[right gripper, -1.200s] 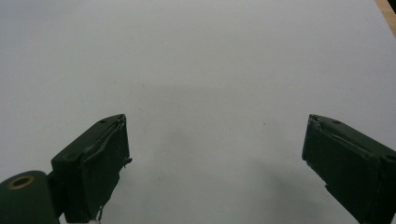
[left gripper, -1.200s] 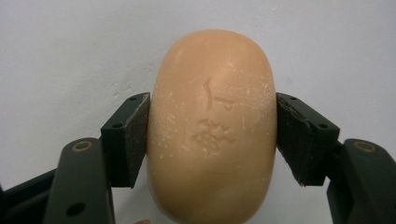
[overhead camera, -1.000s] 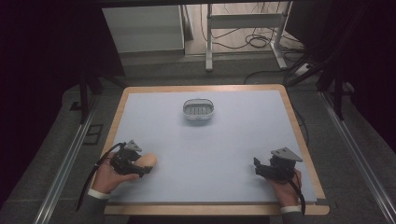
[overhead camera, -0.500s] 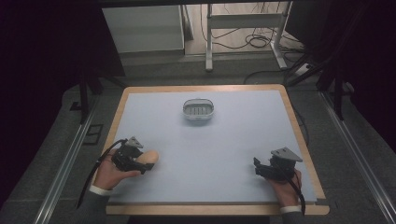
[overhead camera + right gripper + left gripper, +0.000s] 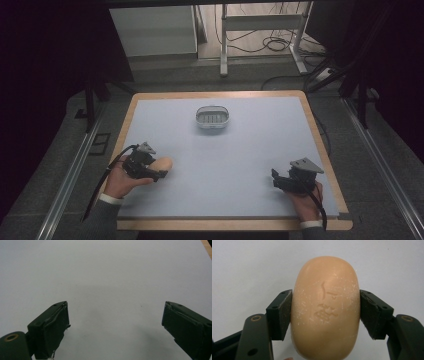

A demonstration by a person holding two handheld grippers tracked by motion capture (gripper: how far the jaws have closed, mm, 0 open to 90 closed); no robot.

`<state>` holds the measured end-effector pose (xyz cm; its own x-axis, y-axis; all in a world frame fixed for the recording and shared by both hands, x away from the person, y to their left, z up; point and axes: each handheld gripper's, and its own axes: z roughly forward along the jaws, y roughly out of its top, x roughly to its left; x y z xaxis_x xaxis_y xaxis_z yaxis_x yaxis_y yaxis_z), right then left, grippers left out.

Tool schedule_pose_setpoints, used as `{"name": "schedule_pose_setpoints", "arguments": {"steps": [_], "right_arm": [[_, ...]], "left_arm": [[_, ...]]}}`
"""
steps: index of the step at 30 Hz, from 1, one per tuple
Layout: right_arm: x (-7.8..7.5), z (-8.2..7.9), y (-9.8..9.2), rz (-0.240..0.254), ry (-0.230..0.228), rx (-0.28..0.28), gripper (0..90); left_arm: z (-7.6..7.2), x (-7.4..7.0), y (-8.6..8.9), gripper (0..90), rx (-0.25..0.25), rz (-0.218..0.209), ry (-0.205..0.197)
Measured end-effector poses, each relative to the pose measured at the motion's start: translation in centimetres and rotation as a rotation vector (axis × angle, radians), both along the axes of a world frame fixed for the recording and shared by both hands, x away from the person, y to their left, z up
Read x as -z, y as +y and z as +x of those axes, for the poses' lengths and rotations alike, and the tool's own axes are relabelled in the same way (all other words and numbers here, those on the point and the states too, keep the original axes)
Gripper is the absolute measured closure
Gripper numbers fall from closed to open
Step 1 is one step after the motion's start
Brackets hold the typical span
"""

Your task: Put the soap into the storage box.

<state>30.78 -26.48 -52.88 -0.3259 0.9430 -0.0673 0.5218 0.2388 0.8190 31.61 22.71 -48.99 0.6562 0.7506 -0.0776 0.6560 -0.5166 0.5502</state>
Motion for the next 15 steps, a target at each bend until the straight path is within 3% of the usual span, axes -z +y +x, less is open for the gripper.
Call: {"name": "schedule_pose_setpoints", "arguments": {"steps": [15], "right_arm": [[0.0,0.0,0.0,-0.001,0.000,0.000,7.4]], "left_arm": [[1.5,-0.3,-0.7,32.0,0.001,-0.006,0.005]]}}
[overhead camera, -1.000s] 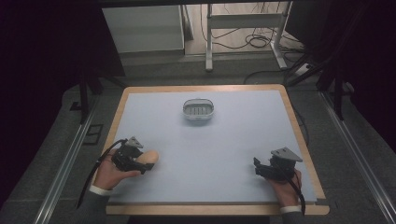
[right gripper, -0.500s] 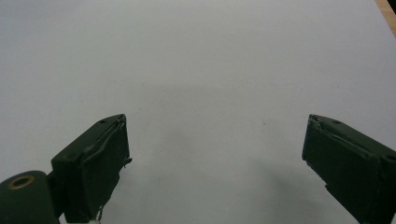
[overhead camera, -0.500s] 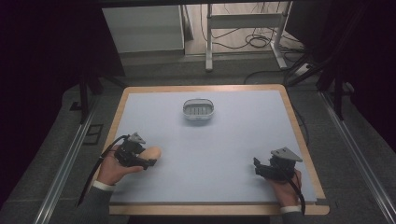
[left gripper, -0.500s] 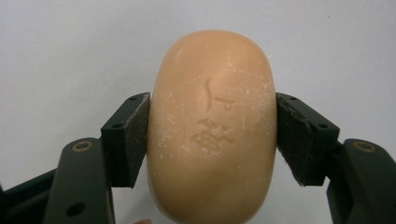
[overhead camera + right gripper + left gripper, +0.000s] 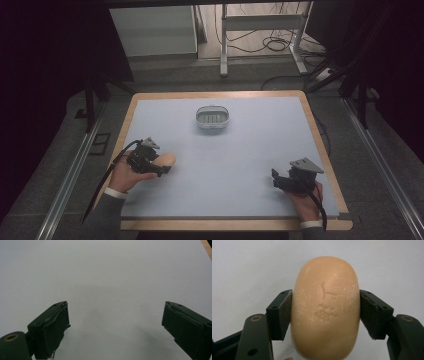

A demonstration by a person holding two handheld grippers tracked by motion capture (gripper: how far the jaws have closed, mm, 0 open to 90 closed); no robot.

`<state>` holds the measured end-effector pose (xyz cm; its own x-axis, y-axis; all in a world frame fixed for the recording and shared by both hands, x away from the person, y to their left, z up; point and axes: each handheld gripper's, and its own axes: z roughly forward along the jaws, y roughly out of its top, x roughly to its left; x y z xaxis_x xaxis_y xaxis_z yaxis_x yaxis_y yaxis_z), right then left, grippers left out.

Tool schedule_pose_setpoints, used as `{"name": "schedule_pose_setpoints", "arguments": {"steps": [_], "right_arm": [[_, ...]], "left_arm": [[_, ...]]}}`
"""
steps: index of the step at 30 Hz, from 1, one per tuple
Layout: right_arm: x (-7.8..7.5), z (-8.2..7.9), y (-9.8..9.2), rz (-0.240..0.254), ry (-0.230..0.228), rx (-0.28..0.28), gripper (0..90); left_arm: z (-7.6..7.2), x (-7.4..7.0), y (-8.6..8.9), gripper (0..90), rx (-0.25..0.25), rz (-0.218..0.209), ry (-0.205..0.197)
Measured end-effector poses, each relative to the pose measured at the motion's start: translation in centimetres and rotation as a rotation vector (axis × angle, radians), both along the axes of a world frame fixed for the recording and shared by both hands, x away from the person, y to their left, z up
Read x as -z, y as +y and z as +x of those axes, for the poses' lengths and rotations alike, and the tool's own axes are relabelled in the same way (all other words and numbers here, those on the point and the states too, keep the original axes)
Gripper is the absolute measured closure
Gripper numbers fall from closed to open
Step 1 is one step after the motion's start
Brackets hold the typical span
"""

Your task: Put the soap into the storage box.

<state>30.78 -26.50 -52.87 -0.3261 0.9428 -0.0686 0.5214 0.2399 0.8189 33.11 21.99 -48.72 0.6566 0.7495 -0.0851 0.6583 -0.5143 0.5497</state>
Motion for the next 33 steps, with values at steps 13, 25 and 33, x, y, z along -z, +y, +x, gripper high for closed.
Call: {"name": "schedule_pose_setpoints", "arguments": {"steps": [13,25,33], "right_arm": [[0.0,0.0,0.0,-0.001,0.002,0.002,7.4],[0.0,0.0,0.1,-0.005,0.001,0.002,7.4],[0.0,0.0,0.1,-0.006,0.003,0.003,7.4]], "left_arm": [[0.9,-0.1,0.0,32.0,-0.004,-0.008,0.000],[1.2,-0.6,-0.1,32.0,-0.007,-0.012,-0.012],[1.5,-1.0,-0.5,32.1,0.004,-0.014,-0.019]]}}
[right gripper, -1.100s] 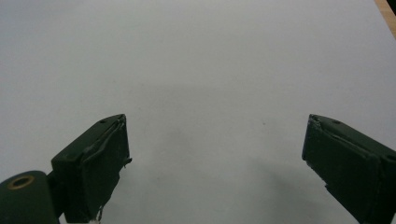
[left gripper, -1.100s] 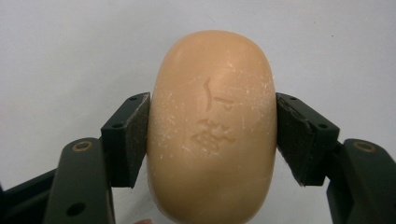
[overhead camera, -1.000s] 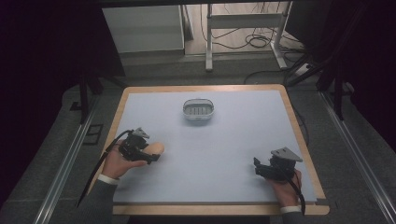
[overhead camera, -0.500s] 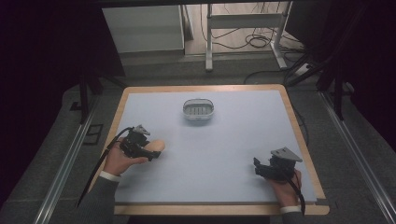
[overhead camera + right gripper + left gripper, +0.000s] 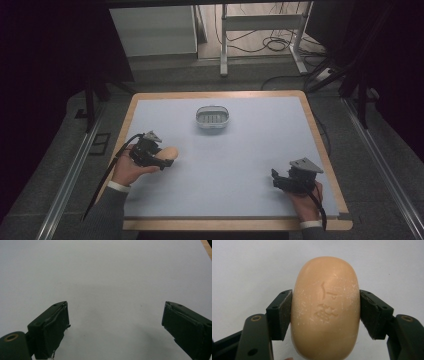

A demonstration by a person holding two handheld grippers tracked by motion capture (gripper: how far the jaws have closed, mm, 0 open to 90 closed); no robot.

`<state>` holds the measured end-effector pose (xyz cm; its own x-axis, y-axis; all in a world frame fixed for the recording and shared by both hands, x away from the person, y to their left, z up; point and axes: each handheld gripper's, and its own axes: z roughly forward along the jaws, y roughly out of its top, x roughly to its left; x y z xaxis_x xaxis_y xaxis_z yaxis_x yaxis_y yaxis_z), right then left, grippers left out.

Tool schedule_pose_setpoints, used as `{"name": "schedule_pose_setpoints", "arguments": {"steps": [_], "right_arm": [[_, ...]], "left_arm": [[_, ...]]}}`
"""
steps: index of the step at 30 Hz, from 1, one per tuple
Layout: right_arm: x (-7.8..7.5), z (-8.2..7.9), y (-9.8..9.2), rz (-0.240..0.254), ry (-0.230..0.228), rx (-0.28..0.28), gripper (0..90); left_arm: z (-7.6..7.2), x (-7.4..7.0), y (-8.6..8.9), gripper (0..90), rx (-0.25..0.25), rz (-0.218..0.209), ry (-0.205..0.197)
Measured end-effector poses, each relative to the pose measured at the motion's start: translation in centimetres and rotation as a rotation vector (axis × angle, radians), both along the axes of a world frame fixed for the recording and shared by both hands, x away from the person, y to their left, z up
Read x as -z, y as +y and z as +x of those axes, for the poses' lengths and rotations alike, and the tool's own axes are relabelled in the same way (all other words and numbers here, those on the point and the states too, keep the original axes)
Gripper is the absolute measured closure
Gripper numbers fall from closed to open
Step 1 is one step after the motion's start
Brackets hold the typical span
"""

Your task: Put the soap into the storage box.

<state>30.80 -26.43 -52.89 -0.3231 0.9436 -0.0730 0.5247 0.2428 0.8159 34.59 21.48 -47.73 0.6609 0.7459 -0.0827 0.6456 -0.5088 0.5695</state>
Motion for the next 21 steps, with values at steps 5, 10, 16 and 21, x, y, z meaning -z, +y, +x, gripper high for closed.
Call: {"name": "schedule_pose_setpoints", "arguments": {"steps": [5,10,16,21], "right_arm": [[0.01,0.00,0.01,0.000,-0.001,0.000,7.4],[0.01,0.04,0.03,-0.001,0.004,0.002,7.4],[0.01,0.03,0.00,0.000,0.002,0.002,7.4],[0.01,0.04,-0.02,-0.001,0.002,0.002,7.4]], "left_arm": [[0.20,-0.11,-0.23,32.1,0.001,-0.002,-0.004],[0.35,-0.40,-0.42,32.1,0.010,0.004,-0.007],[0.60,-0.59,-0.70,32.1,0.012,-0.002,-0.010],[0.80,-0.71,-0.86,32.1,0.016,0.007,-0.011]]}}
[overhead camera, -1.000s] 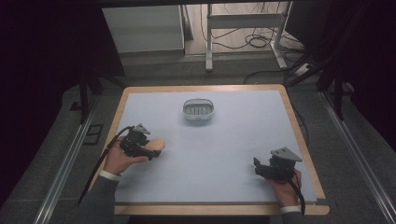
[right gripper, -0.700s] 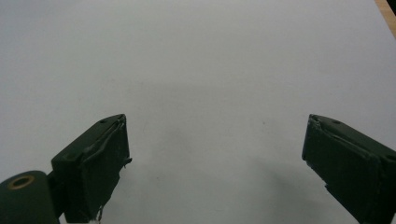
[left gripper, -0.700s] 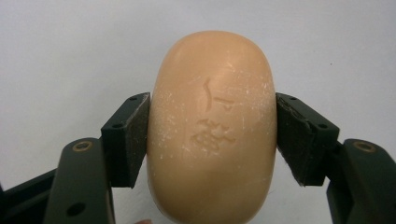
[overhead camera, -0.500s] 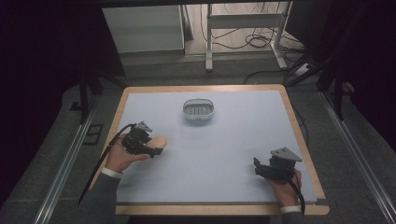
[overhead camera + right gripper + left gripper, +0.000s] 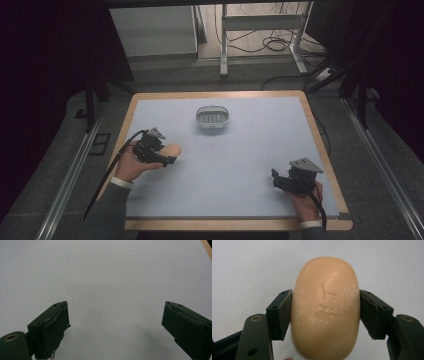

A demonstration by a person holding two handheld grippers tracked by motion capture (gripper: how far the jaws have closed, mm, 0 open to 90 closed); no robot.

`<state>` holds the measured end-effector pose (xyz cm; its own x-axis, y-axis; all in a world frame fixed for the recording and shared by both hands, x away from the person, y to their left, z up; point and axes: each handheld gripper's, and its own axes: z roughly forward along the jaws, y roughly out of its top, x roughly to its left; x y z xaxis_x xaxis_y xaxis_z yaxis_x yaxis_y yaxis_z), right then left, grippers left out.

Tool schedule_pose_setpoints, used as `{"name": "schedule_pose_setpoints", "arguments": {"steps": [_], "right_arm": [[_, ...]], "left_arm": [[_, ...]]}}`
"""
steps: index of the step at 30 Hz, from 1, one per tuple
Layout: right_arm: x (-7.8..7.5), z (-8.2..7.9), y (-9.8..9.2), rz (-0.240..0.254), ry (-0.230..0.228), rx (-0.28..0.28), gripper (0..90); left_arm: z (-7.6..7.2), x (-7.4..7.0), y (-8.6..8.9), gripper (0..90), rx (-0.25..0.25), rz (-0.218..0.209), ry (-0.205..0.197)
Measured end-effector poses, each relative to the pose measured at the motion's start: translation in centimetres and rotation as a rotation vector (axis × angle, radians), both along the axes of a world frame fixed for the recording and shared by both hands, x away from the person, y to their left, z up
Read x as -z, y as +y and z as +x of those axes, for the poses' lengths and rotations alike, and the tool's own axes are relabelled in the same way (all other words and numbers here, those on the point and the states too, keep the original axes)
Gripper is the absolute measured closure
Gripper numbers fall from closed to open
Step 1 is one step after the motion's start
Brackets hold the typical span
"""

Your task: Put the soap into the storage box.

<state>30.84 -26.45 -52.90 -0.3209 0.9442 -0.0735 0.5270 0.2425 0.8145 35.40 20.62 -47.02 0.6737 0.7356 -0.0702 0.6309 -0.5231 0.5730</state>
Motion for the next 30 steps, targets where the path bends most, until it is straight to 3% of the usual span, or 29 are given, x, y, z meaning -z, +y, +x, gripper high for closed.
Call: {"name": "schedule_pose_setpoints", "arguments": {"steps": [30], "right_arm": [[0.0,0.0,0.0,-0.001,-0.003,0.000,7.4]], "left_arm": [[1.8,-0.9,-1.4,32.1,0.013,-0.002,0.000]]}}
